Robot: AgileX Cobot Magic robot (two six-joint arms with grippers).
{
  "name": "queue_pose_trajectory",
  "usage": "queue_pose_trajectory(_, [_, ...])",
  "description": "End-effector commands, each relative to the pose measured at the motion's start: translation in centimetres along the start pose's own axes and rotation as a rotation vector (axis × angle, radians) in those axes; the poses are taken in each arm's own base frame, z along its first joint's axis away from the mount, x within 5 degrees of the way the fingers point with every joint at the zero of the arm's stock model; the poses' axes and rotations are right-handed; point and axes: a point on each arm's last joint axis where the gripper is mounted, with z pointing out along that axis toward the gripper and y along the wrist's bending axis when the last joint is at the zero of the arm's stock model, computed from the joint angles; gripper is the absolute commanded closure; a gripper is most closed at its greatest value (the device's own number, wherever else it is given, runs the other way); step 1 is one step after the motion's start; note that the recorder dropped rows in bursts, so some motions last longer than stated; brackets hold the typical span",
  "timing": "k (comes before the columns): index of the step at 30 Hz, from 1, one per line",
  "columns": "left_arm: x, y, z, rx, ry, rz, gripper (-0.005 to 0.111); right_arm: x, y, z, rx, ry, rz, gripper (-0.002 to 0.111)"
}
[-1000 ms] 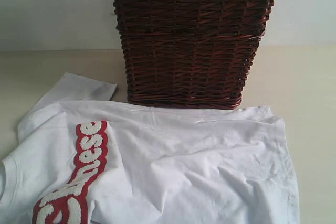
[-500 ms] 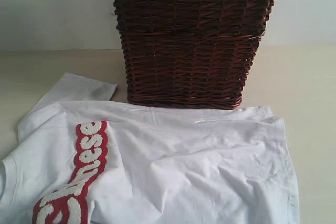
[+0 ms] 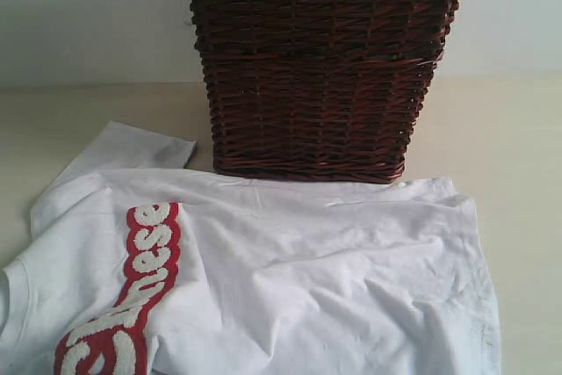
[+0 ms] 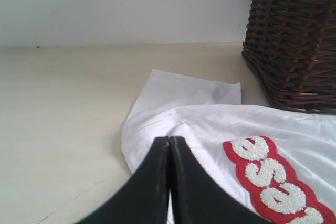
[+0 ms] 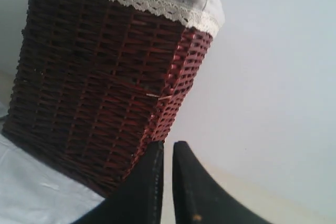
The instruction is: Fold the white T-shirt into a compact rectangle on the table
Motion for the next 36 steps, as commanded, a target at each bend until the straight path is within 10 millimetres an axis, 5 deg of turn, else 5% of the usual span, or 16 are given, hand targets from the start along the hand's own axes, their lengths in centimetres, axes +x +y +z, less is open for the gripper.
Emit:
queue_pose_trajectory(1, [0.0, -0.1, -0.1, 0.008, -0.004, 0.002, 0.107, -0.3, 0.0, -0.1, 0.006, -0.046, -0.066, 0.099])
queue_pose_trajectory(7, [0.0, -0.1, -0.1, 0.008, -0.004, 0.002, 0.107, 0.0, 0.1, 1.6, -0.027, 0.02, -0.178, 0.099])
queue_pose_trajectory(18, [0.0, -0.1, -0.1, 0.008, -0.004, 0.002, 0.107, 6.7, 2.4, 9.4, -0.343, 0.798, -0.139, 0.099])
queue_pose_trajectory(25, [0.0, -0.1, -0.1, 0.008, -0.004, 0.002, 0.107, 5.7, 2.1, 14.9, -0.298, 0.84, -0.017, 0.1])
queue_pose_trajectory(30, [0.0, -0.1, -0.1, 0.008, -0.004, 0.002, 0.107, 4.8, 1.8, 16.2, -0.343, 0.854, -0.09, 0.108])
queue_pose_trajectory(36, [0.0, -0.1, -0.1, 0.008, -0.004, 0.002, 0.107, 7.0, 2.6, 16.8, -0.545, 1.056, -0.257, 0.108])
